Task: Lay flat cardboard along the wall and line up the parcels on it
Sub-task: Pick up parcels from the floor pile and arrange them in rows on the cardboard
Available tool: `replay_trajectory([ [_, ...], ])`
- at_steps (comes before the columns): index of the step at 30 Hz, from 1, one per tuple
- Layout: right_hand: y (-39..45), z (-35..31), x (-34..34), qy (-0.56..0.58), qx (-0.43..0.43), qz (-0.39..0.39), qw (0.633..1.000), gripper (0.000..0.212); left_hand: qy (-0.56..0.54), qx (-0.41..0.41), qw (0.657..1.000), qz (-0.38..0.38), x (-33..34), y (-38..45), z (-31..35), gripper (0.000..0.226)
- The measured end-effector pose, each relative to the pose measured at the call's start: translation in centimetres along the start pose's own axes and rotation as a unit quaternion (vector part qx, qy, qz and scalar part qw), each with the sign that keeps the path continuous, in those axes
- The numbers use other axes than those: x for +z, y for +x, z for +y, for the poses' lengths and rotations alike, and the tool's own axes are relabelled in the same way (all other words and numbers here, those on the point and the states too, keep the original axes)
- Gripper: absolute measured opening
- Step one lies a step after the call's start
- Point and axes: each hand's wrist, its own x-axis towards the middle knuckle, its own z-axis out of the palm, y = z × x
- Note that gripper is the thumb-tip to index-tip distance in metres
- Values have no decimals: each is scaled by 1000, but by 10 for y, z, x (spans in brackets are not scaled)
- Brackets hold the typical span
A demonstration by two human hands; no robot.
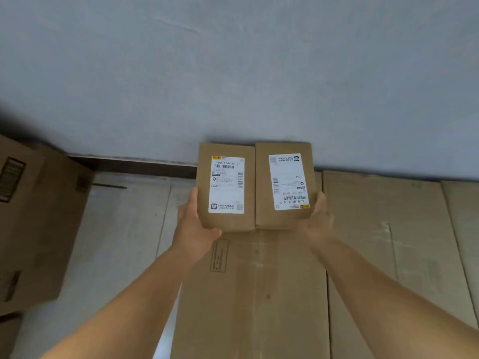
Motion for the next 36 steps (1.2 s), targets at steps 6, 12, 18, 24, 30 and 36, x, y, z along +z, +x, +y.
replay_trajectory([
  [6, -1, 14, 6, -77, -79, -40, 993, 101, 98, 38, 994, 37, 4, 9, 5, 95],
  [12, 7, 18, 7, -107, -95, -22, 989, 101, 124, 34, 991, 35, 6, 19, 9, 98],
  [18, -1, 2, -9, -138, -90, -51, 985, 103, 203, -6, 977, 64, 15, 7, 21, 101],
  [24, -53, 2, -48, -118, -113, -7, 986, 88, 121, 41, 989, 72, 49, -69, 65, 88],
  [30, -126, 8, -115, -84, -78, 31, 993, 78, 71, 49, 996, 6, 73, -167, 132, 73],
  [36, -201, 11, -202, -78, -42, 80, 993, 76, 111, 103, 988, -9, 82, -249, 188, 68],
])
